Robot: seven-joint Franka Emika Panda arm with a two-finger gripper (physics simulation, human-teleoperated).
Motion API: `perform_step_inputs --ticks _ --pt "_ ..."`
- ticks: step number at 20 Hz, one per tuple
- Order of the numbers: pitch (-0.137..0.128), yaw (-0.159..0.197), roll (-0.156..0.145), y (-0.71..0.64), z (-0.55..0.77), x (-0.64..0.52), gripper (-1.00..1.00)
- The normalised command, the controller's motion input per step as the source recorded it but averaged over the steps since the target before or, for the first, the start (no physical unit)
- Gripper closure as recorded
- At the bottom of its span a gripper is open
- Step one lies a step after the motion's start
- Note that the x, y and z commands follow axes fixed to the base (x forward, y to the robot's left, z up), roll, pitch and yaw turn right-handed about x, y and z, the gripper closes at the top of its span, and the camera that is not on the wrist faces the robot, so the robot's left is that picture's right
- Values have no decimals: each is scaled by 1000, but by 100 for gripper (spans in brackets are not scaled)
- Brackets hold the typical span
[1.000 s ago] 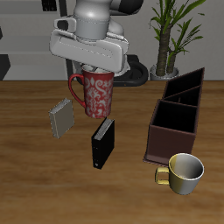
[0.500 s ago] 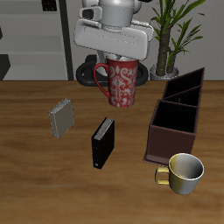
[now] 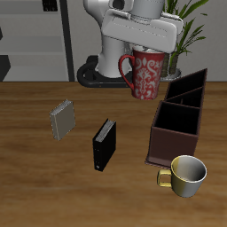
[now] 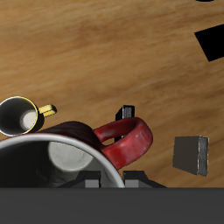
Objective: Place the red mug into the left desk caddy's left compartment
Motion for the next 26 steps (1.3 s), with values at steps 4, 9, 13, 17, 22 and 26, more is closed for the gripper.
perform_step_inputs --ticks 4,9,13,17,22,26 --pt "10 39 12 592 -29 -59 100" --pt "24 19 11 561 -37 -74 100" --pt "9 29 22 450 -76 -32 100" --pt "6 70 16 694 -151 -61 100" --pt "-5 44 19 541 -68 -117 100" --pt "-14 2 -47 371 -49 -175 100"
